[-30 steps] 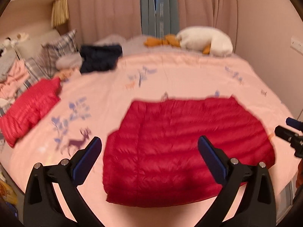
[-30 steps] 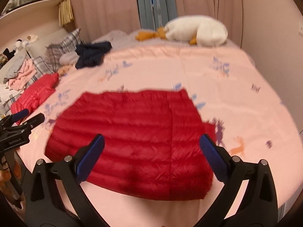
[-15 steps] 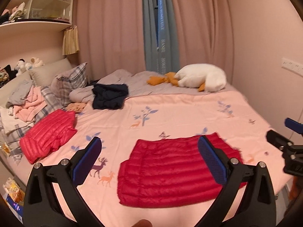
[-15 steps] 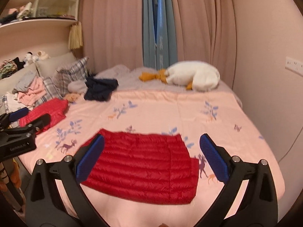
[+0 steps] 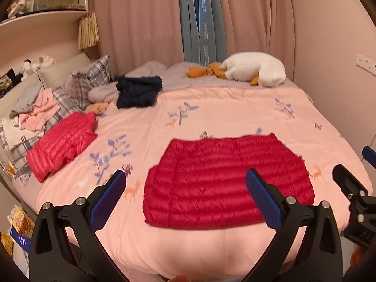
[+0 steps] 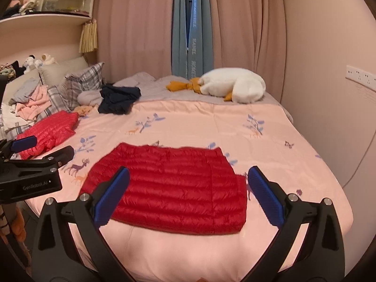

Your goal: Fold large clothes

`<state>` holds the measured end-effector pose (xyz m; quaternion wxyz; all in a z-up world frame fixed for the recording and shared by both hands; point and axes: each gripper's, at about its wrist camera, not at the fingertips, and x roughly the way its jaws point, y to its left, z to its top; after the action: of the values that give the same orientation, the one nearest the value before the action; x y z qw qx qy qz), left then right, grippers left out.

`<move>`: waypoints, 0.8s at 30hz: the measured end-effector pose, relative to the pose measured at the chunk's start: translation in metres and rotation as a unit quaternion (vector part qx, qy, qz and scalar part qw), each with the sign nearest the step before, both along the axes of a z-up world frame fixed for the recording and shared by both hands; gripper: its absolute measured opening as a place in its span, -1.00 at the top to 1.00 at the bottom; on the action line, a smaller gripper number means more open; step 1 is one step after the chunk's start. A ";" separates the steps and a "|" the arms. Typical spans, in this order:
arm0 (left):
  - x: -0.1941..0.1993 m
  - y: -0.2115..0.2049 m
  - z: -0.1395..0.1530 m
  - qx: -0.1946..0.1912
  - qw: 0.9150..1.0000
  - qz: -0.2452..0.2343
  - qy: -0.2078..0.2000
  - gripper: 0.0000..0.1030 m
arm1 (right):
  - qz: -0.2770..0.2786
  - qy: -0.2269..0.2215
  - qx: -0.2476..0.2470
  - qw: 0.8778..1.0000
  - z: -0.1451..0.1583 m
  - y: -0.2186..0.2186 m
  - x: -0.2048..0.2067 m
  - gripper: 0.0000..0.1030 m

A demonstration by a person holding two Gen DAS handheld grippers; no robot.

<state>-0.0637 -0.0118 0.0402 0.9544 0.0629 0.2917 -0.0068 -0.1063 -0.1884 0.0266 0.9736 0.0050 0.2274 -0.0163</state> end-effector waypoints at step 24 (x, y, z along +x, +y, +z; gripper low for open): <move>0.002 -0.005 -0.009 0.013 1.000 -0.002 0.016 -0.97 | 0.002 0.017 0.000 1.000 -0.011 0.006 0.007 -0.96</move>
<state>-0.0615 -0.0163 0.0315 0.9487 0.0758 0.3068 -0.0054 -0.0992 -0.1829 0.0157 0.9697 0.0040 0.2438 -0.0145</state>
